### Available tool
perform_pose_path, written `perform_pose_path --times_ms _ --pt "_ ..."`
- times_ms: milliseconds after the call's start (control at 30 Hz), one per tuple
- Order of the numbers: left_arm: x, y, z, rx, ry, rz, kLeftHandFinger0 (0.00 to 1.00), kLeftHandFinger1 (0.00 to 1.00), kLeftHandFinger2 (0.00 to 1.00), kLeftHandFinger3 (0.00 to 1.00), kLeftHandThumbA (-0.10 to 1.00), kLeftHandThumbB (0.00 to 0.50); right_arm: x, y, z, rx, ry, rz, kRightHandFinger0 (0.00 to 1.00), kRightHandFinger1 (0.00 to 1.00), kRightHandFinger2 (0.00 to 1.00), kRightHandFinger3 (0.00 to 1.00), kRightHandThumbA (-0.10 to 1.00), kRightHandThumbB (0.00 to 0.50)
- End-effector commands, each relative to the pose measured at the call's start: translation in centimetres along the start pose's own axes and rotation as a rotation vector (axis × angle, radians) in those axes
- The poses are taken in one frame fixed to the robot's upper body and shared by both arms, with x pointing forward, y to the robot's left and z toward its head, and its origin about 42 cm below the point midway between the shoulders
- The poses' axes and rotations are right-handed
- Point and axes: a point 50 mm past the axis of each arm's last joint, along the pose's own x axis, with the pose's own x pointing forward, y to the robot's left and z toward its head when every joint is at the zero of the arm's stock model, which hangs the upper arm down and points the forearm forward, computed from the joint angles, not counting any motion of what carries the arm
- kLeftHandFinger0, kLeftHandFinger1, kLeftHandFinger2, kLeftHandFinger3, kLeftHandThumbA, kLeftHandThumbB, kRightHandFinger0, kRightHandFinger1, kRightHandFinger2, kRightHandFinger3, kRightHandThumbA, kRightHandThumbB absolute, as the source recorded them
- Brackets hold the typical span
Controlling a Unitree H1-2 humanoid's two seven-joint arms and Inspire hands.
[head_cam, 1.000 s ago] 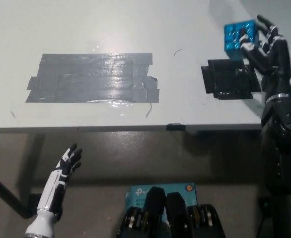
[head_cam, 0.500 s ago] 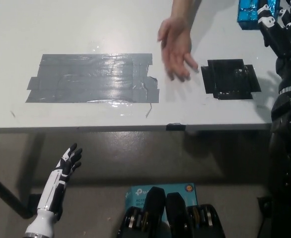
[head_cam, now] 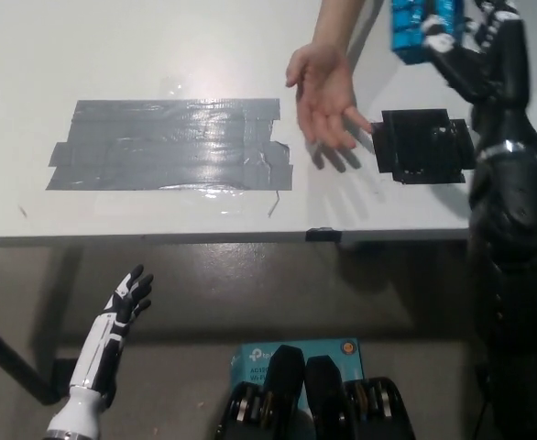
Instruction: A rubick's cube is kept in the black marked spot on the table and the robot uses its right arm to pick it up and hands it to a person
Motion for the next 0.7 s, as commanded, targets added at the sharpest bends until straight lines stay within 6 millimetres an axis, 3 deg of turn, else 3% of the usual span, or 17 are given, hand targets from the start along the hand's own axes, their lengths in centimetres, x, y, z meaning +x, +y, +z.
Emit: perform_pose_path --times_ms 0,67,133,200,333,667 --pt "0.6 0.4 1.1 0.032 -0.041 -0.021 1.0 1.0 1.0 1.0 1.0 0.256 4.4 1.9 3.4 -0.114 -0.133 0.018 0.08 0.43 0.8 0.89 -0.1 0.176" --pt "0.6 0.3 1.2 0.035 -0.046 -0.021 1.0 1.0 1.0 1.0 1.0 0.257 6.3 3.0 2.7 -0.143 -0.104 0.034 0.01 0.37 0.74 0.83 -0.1 0.196" --pt "0.5 0.2 1.3 0.033 -0.044 -0.021 1.0 1.0 1.0 1.0 1.0 0.257 7.0 3.5 2.2 -0.169 -0.097 0.038 0.0 0.33 0.7 0.79 -0.1 0.215" --pt "-0.7 -0.3 0.9 0.031 -0.028 -0.023 1.0 1.0 1.0 1.0 0.98 0.238 7.6 4.7 0.3 -0.181 -0.032 0.073 0.0 0.32 0.7 0.8 -0.1 0.195" --pt "-1.1 -0.2 0.7 0.033 -0.024 -0.021 1.0 1.0 1.0 1.0 0.95 0.244 8.2 6.6 -1.5 -0.202 0.013 0.097 0.0 0.35 0.73 0.81 -0.1 0.196" --pt "-1.3 -0.2 0.9 0.044 -0.022 -0.022 1.0 1.0 1.0 1.0 0.97 0.258 9.7 7.7 -3.5 -0.272 0.081 0.114 0.0 0.33 0.72 0.75 -0.1 0.191"
